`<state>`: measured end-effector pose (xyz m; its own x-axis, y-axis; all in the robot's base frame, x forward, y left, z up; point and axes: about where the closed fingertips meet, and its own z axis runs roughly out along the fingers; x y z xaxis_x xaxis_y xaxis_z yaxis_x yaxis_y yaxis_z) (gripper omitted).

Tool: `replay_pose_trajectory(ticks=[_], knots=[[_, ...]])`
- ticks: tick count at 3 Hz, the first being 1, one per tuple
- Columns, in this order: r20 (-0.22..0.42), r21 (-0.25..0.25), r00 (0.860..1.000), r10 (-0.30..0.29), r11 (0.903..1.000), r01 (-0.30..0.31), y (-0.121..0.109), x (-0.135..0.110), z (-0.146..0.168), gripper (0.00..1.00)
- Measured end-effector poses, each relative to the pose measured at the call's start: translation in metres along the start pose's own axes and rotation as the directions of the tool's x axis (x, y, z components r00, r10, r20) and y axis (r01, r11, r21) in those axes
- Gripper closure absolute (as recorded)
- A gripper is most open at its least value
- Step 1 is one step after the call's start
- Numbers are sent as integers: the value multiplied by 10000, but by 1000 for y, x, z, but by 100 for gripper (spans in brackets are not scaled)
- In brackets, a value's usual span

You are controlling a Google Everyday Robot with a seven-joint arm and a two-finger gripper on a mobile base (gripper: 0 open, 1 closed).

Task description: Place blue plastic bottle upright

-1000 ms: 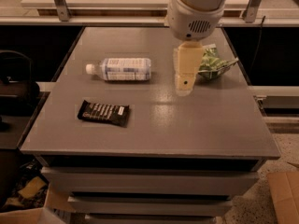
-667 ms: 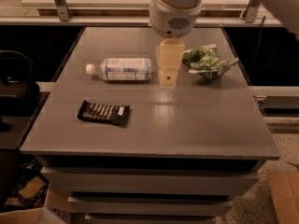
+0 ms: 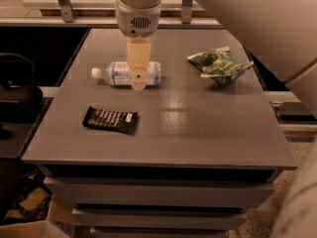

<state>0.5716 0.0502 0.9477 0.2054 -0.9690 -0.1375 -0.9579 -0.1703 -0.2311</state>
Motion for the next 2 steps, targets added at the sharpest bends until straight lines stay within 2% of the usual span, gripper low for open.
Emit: replay_pose_trajectory(ticks=[2], knots=[[89,-373,9997,218,9991,-215,-40,-51,44,0]])
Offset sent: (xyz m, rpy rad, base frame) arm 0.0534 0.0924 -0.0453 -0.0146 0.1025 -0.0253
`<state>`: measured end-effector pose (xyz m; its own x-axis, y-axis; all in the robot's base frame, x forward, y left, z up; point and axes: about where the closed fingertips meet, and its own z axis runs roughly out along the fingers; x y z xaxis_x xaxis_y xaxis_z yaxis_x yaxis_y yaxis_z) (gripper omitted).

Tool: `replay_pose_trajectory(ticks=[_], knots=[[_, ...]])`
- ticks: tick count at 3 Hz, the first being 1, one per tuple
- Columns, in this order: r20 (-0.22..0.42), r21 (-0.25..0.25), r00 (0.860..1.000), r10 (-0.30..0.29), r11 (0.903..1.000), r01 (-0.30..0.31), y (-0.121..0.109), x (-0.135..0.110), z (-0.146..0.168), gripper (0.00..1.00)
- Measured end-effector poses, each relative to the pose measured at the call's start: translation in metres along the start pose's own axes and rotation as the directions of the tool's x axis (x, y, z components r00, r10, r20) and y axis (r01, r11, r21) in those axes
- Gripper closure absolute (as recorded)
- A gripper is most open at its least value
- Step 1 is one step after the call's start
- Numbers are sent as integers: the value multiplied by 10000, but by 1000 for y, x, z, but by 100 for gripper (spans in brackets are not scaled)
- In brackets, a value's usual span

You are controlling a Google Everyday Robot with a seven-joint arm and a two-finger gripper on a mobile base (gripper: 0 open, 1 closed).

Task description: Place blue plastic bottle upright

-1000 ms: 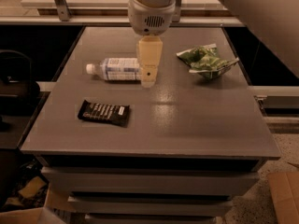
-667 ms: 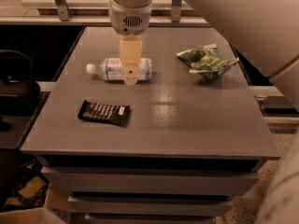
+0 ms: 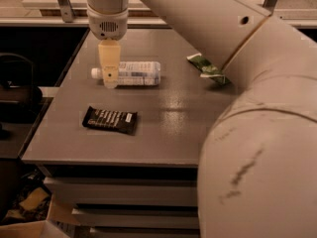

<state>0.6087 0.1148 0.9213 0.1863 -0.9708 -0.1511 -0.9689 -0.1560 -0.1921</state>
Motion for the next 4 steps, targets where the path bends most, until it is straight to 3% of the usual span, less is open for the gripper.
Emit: replay_pose_trajectory(ticks=[1,4], knots=[[51,-226,9998,203,9995,-201,-12,-9,25,0],[-134,-605,9920,1253,9902,-1259,-22,24,66,0]])
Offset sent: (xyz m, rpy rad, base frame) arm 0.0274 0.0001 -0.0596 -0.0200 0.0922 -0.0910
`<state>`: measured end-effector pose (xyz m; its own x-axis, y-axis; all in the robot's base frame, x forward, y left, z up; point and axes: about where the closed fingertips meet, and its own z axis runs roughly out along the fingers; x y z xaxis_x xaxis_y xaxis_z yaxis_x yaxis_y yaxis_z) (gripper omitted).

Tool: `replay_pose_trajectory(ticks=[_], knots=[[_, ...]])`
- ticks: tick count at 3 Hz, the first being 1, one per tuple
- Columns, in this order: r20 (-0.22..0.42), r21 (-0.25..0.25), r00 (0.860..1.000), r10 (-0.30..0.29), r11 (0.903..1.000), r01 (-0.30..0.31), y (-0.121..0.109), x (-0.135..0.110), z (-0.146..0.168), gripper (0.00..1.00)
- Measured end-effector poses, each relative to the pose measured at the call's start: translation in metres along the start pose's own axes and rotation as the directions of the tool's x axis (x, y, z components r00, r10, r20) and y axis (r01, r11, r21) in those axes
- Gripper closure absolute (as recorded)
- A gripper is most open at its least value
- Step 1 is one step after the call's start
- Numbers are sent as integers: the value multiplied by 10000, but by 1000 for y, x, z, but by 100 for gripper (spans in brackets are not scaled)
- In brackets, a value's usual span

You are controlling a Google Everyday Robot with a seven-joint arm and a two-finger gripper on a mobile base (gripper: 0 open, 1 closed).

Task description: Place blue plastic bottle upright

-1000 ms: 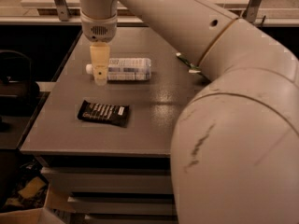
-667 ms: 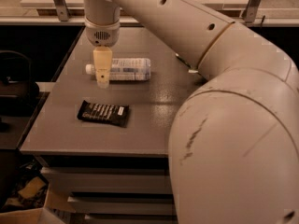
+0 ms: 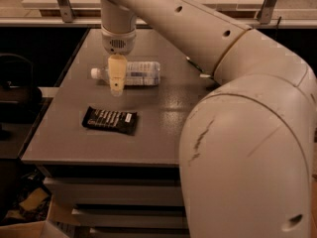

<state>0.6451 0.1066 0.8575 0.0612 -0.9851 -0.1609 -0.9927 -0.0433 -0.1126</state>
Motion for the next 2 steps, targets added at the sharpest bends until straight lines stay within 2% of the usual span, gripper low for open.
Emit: replay_pose_trajectory(ticks=[1,2], knots=[[-66,-75,9990,435,9990,-435,-6,5,6,17],[-166,-51,9977,662,9978,-663,-13,5,7,41]])
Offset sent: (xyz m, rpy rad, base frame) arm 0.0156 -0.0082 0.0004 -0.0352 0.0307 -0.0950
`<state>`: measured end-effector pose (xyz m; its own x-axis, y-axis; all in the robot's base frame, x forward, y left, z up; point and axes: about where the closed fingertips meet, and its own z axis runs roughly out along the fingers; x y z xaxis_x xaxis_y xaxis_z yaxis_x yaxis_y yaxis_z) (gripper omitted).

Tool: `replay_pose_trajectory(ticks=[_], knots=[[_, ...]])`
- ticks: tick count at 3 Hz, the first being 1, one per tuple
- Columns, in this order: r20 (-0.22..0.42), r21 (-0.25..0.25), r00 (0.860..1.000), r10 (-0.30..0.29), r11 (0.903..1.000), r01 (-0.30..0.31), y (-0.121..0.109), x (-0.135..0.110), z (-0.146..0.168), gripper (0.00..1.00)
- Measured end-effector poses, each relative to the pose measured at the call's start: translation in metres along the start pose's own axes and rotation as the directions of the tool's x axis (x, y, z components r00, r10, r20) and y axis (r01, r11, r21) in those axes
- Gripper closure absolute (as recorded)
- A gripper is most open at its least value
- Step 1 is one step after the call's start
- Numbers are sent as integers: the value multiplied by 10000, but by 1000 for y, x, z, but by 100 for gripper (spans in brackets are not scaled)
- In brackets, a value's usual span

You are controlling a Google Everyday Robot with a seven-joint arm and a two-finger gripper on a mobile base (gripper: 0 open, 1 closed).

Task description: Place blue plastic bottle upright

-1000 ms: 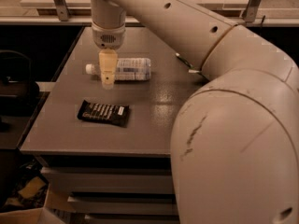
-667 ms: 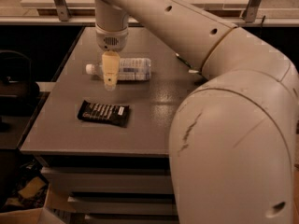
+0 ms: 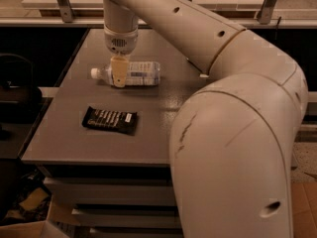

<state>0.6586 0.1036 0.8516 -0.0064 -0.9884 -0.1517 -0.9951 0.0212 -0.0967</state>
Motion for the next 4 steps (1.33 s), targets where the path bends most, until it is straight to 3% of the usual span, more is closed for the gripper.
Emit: replay_pose_trajectory(ticks=[2,3,4], knots=[[-52,182,10000,31,9998,-30,-5,-5,-9,87],[514,458,9986,-135,9989,112,-6,-12,-32,100],[1592,720,9872,-103,9974,-12,-4,-18,-64,100]])
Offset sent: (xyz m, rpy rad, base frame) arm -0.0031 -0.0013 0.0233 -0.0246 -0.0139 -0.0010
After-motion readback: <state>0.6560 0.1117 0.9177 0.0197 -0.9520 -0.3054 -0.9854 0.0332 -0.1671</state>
